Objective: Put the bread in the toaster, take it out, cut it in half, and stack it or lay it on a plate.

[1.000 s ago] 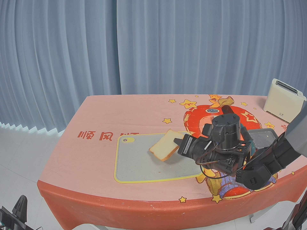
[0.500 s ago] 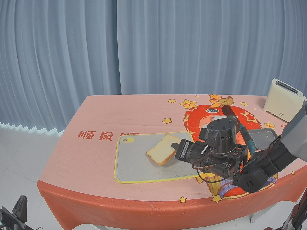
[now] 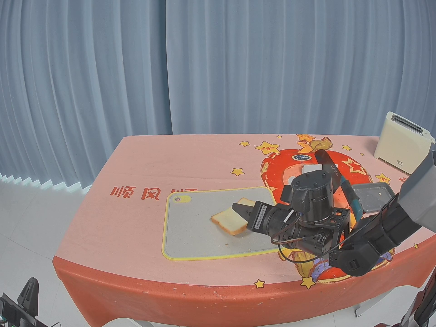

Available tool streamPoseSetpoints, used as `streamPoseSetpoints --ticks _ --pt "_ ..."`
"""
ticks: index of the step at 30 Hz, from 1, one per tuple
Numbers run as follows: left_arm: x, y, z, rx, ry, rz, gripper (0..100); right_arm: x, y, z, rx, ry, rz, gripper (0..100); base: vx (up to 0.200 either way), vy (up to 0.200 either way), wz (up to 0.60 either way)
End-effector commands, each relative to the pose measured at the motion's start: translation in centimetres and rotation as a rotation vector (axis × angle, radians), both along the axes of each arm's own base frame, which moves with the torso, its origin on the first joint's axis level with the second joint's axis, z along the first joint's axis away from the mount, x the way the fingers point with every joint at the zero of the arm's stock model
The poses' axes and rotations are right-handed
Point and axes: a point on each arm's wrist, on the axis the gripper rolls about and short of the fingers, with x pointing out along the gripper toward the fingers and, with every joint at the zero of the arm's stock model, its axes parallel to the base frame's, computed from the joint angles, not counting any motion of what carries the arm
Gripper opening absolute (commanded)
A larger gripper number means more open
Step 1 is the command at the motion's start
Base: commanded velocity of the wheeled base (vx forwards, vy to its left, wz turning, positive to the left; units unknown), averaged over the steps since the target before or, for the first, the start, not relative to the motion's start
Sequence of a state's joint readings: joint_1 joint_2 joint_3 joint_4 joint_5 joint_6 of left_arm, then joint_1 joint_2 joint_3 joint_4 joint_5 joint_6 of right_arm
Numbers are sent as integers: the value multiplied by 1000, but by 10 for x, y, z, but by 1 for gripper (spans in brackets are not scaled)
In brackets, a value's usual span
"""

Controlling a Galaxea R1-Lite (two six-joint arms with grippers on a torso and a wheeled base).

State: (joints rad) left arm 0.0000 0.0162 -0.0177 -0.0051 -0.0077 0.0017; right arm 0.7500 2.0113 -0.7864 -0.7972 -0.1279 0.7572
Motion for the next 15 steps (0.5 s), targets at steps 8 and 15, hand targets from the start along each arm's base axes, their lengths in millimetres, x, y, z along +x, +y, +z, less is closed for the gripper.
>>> streamPoseSetpoints --ticks 8,15 --pt "0 0 -5 0 0 0 0 -4 -2 15 -31 -6 -32 100 0 0 0" --pt "0 0 -5 0 2 0 0 -9 2 27 -60 41 -17 100 0 0 0"
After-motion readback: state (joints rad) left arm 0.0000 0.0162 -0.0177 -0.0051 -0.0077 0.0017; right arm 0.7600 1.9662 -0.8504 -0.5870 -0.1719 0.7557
